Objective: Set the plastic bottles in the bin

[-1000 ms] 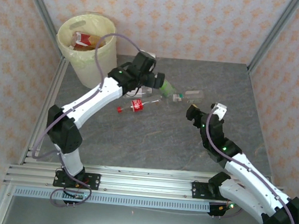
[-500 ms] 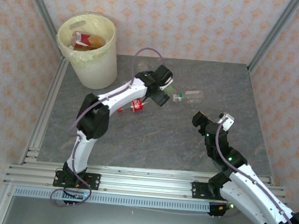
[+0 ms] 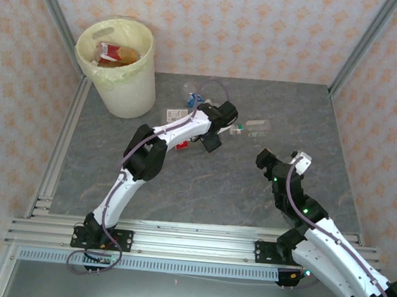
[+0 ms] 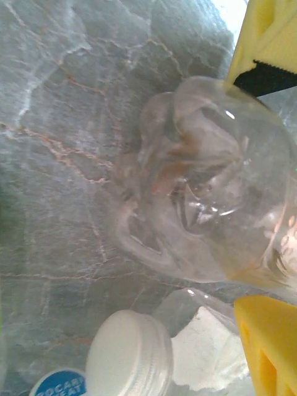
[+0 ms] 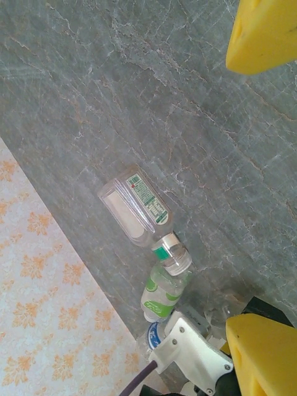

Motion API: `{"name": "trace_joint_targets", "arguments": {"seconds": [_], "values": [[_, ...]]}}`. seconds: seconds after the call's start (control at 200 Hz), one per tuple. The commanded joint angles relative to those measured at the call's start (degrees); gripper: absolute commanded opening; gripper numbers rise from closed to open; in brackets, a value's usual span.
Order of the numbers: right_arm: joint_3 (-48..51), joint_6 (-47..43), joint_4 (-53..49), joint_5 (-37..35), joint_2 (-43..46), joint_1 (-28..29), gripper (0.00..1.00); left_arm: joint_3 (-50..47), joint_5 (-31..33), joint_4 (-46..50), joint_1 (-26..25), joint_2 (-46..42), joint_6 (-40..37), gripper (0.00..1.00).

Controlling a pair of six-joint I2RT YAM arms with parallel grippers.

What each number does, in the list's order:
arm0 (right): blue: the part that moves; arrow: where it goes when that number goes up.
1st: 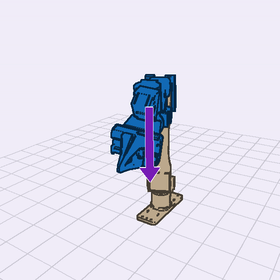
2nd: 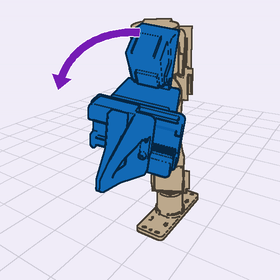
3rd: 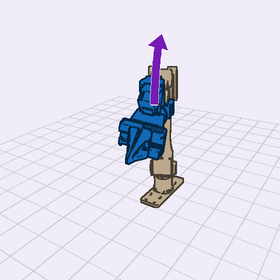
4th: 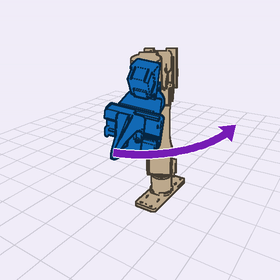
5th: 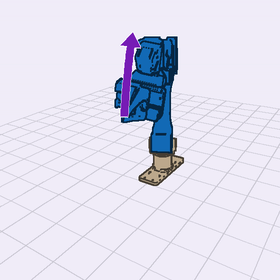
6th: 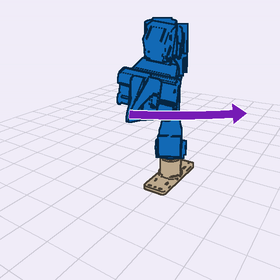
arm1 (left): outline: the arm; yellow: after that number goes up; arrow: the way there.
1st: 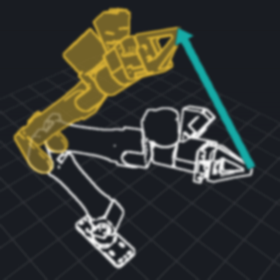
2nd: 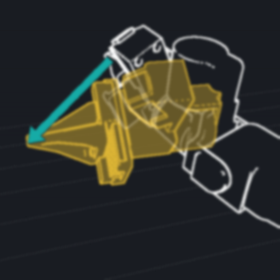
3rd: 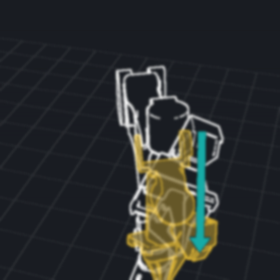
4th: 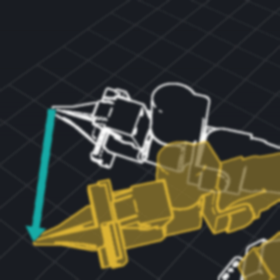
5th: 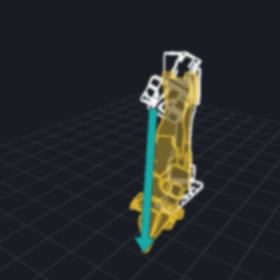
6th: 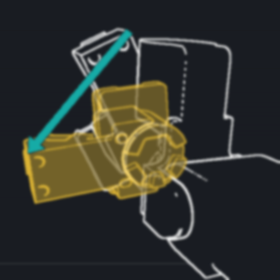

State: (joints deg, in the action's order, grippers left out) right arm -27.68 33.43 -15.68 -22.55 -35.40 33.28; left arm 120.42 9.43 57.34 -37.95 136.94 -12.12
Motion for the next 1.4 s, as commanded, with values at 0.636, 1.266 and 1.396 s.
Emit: {"name": "trace_joint_targets", "arguments": {"seconds": [0.636, 1.266, 1.396], "values": [[0.52, -1.32, 1.41, 0.53, 0.32, -0.32, 0.99, -3.78, -5.08, -1.82, 3.18, -4.46, 1.14, 0.58], [0.37, -7.50, 11.24, 13.93, -2.86, -0.32, 0.99, -22.75, -9.89, -19.54, 3.77, -25.72, 12.48, 0.36], [-0.40, -7.56, 11.93, 14.09, -4.57, -0.32, 0.99, -24.30, -9.46, -22.59, 3.91, -32.19, 13.36, 0.36]]}}
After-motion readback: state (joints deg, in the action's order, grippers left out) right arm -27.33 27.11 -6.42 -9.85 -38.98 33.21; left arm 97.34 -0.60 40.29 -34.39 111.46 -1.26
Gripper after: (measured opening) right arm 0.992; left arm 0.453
